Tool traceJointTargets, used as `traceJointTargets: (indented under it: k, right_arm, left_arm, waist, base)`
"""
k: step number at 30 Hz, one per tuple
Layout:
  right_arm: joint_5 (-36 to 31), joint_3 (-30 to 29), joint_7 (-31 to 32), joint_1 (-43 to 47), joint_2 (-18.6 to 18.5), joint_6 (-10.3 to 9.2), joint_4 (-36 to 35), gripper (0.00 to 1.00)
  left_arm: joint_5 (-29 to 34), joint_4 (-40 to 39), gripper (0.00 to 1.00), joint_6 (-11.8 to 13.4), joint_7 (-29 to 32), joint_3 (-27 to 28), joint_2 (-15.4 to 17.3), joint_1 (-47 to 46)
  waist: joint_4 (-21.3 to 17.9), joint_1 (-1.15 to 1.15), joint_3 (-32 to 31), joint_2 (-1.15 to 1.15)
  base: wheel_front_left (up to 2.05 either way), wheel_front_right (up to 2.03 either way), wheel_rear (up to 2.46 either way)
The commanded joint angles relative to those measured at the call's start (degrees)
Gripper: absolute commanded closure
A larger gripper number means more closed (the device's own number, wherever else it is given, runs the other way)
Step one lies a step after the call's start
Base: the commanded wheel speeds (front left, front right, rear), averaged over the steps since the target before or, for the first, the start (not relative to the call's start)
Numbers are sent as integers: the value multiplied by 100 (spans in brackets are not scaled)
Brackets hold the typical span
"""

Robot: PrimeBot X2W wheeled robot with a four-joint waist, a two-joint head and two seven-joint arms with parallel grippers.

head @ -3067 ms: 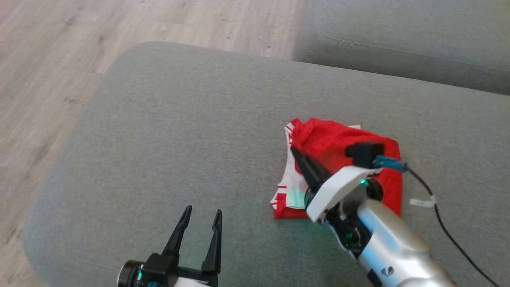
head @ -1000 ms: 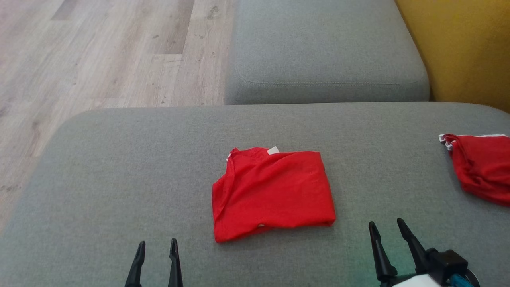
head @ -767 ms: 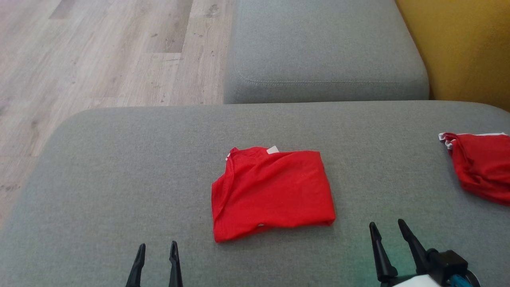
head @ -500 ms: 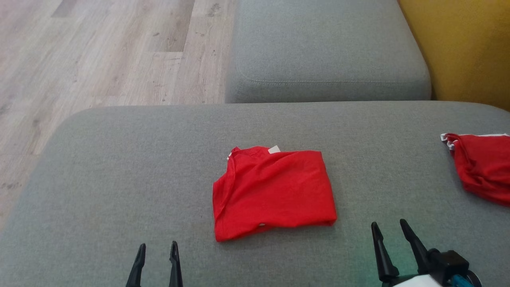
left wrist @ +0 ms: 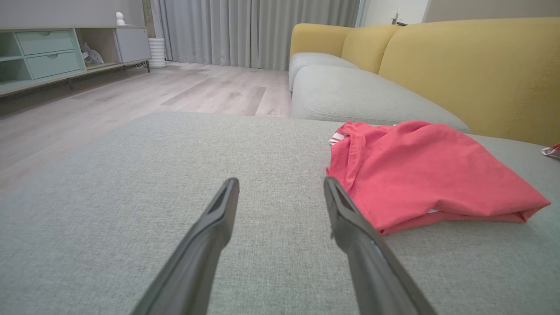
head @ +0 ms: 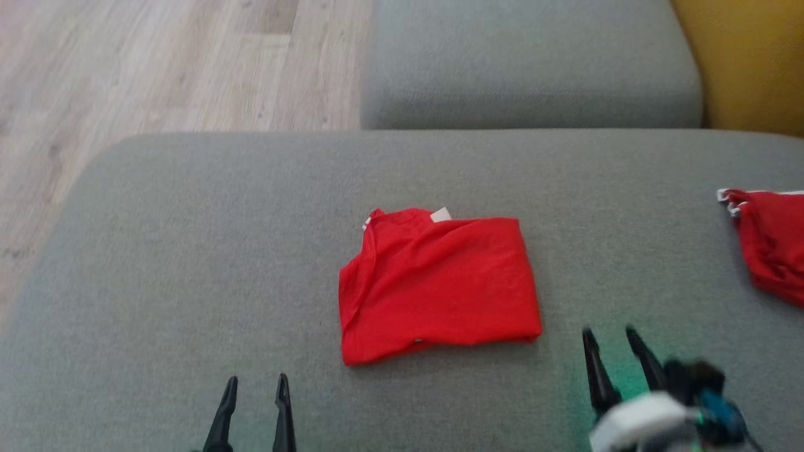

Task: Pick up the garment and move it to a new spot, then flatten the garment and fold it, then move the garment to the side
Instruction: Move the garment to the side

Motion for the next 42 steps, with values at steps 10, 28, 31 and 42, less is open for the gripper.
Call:
traceJointTargets:
  k: [10,28,31,42]
  right_arm:
    - [515,578,786,-2112,-30,-4,1311,0]
    - [1075,1022,819,-3456,-416,-4,2619,100]
    - [946,935,799,-3684,-757,-4,2562,100]
    - [501,173,1019,-4408,-2097,-4,2005,100]
  left_arm:
    - [15,-82,0,-33,-56,-105,-36,-600]
    - [-40,-91,0,4,-56,-116,-36,-835]
    - [-32,-112,0,-6,-56,-107,-36,-940]
    - [97,-58,0,-126,-56,-127,-36,-1504]
  waist:
    - [317,0,447,0]
    - [-172,0,841,0]
    - [-456,0,1019,0]
    - [-1107,0,1685,0]
  base:
    - [0,0,0]
    - [0,0,0]
    - [0,0,0]
    - [0,0,0]
